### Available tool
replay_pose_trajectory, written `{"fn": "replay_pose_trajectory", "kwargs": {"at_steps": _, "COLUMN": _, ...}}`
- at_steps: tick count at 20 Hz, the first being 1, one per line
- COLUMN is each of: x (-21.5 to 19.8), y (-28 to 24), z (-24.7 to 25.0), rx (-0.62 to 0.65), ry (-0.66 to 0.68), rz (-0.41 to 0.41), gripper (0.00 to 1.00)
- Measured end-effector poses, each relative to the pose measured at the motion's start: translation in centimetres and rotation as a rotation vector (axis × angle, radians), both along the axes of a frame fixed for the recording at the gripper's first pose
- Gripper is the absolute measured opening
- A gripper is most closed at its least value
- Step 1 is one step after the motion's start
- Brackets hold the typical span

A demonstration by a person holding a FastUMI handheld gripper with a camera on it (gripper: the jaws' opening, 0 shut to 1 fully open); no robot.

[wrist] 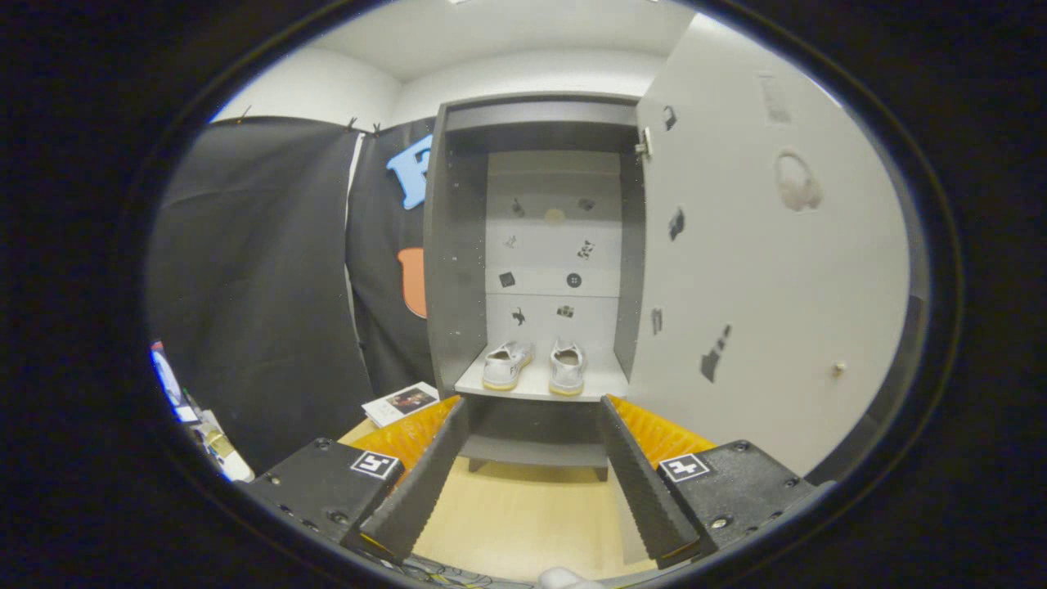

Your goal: Open the shoe cabinet door, grab the shoes and put them into the shoe cabinet, then close the shoe cabinet door.

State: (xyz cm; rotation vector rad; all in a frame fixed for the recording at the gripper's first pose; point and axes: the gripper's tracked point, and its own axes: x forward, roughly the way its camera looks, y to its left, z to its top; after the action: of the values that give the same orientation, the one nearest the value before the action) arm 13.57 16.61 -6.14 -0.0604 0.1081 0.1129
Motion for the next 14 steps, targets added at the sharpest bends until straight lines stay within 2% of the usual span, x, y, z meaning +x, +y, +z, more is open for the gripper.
{"fn": "replay_pose_trajectory", "kwargs": {"at_steps": 8, "x": -9.4, "y": -10.9, "z": 2.6, "rx": 0.02, "ry": -0.066, "rz": -0.111, "gripper": 1.0}}
{"fn": "replay_pose_trajectory", "kwargs": {"at_steps": 14, "x": -11.2, "y": -20.6, "z": 2.9, "rx": 0.051, "ry": -0.072, "rz": -0.197, "gripper": 1.0}}
